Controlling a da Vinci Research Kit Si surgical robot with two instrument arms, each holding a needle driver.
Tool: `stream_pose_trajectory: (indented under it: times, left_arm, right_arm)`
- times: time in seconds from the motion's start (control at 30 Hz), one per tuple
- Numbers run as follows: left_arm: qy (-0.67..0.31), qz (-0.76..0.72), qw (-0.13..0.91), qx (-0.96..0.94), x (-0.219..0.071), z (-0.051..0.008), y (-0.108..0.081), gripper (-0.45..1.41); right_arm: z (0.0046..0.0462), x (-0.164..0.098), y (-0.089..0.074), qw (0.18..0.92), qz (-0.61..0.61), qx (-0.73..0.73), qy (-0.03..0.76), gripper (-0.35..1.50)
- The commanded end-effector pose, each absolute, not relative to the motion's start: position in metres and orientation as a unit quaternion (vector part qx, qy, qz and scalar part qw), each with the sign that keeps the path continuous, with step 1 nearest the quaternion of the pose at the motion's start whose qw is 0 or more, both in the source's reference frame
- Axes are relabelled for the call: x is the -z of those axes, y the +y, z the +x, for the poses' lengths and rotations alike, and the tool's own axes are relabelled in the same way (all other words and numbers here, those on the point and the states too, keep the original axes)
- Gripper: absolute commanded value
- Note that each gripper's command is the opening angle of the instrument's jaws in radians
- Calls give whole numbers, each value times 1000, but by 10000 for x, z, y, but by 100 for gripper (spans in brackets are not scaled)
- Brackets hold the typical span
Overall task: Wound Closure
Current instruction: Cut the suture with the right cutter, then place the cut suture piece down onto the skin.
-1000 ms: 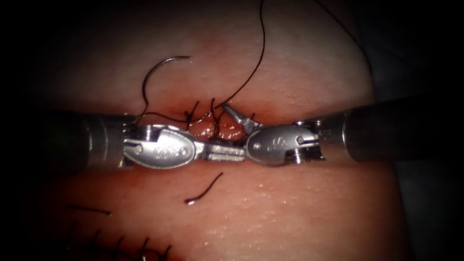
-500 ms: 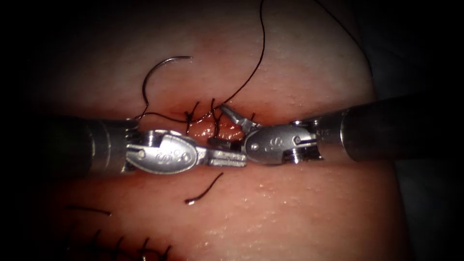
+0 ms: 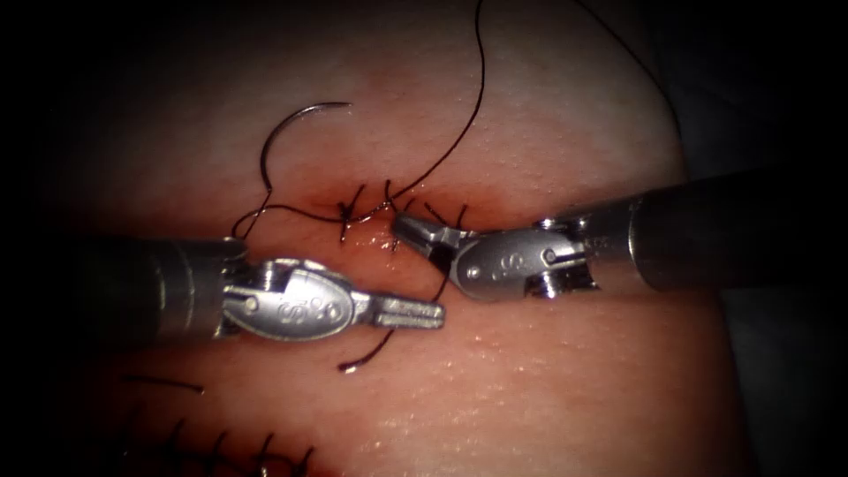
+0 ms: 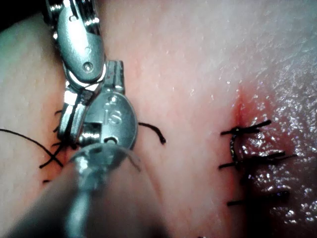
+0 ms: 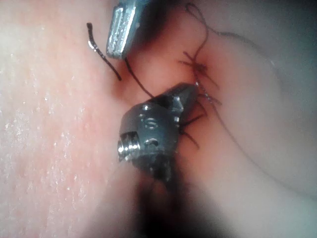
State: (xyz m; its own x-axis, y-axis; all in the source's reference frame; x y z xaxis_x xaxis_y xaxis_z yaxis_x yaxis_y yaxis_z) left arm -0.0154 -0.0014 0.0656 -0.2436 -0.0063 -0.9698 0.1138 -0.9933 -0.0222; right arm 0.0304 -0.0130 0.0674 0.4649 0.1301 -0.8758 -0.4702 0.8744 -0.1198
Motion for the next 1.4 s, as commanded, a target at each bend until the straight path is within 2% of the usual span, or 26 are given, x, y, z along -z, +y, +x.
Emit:
stream_pose_trajectory:
  times: [0.03, 0.33, 0.5, 0.63, 0.8, 1.0, 1.03, 1.07, 1.1, 1.17, 1.3, 1.4]
  left_arm:
    - [43, 614, 39, 787, -660, -159, -17, -45]
    - [47, 624, 53, 778, -641, -172, -41, -45]
    - [61, 636, 70, 766, -638, -210, -59, -45]
    - [79, 637, 79, 763, -646, -241, -71, -45]
    - [124, 619, 79, 771, -665, -270, -87, -45]
    - [175, 580, 51, 794, -688, -268, -98, -45]
    - [184, 570, 47, 800, -692, -267, -99, -38]
    - [197, 552, 35, 810, -697, -264, -101, -11]
    - [208, 539, 24, 816, -701, -262, -102, -3]
    - [229, 517, 5, 825, -709, -257, -104, 27]
    - [239, 488, -24, 839, -721, -237, -106, 42]
    - [237, 482, -22, 843, -721, -220, -108, 44]
  right_arm:
    - [303, -667, -136, 837, -178, -186, 483, 136]
    - [229, -596, -144, 841, -161, -190, 480, 146]
    - [157, -570, -146, 850, -167, -198, 459, 148]
    - [116, -569, -141, 853, -186, -213, 439, 148]
    - [89, -575, -138, 860, -203, -225, 411, 148]
    - [93, -582, -144, 859, -215, -232, 403, 148]
    - [95, -583, -145, 859, -214, -232, 402, 148]
    - [99, -584, -146, 860, -211, -230, 404, 148]
    - [103, -585, -147, 860, -211, -230, 403, 148]
    - [110, -587, -149, 861, -207, -227, 406, 148]
    - [120, -588, -152, 861, -201, -226, 409, 148]
    - [123, -588, -152, 861, -199, -225, 410, 148]
